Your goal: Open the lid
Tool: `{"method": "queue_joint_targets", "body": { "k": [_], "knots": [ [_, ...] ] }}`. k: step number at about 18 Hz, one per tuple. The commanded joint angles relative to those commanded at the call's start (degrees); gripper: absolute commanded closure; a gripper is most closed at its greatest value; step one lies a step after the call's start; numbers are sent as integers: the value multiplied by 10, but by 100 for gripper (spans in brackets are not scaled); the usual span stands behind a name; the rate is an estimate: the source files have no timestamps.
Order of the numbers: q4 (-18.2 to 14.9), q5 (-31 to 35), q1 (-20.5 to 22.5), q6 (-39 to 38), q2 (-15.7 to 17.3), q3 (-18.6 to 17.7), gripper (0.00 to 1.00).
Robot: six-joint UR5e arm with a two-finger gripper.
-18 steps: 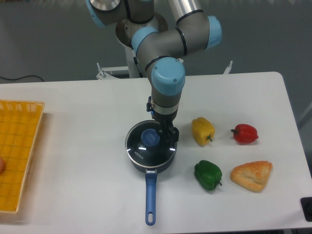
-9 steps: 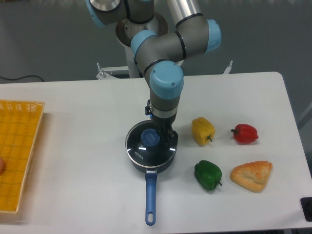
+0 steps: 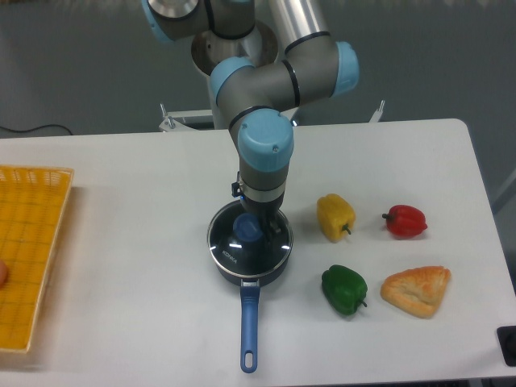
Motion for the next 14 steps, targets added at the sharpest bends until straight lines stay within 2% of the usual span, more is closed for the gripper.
{"method": "queue_joint_targets", "body": {
  "k": [14],
  "knots": [
    [0, -1, -10, 0, -6, -5, 0]
  ]
}}
